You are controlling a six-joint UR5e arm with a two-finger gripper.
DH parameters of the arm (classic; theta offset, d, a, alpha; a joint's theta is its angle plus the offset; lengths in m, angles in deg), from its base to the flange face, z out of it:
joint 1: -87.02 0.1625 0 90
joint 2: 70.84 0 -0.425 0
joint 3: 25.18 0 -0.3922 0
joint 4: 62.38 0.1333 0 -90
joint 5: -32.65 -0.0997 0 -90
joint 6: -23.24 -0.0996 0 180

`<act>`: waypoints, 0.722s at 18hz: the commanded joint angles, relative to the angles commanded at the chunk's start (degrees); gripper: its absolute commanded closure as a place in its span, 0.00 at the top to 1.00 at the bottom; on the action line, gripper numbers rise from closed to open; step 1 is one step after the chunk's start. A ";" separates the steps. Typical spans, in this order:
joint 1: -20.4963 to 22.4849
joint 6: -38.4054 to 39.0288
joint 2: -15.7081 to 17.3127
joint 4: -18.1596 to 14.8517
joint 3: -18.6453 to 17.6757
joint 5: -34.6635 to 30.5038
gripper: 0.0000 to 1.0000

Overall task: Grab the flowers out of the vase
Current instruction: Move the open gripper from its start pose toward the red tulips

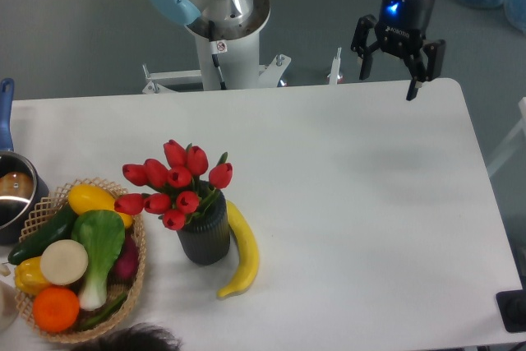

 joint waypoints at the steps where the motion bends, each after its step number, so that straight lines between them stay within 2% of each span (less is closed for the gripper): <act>1: 0.17 1.58 0.00 0.09 -0.61 1.75 1.00; 5: 0.00 6.16 0.44 0.09 -5.00 12.37 1.00; 8: -0.52 6.08 0.35 0.44 -7.29 20.03 1.00; 10: -1.75 6.34 -0.09 0.35 -7.48 22.50 1.00; 13: -5.26 6.26 -0.18 0.35 -8.53 22.86 1.00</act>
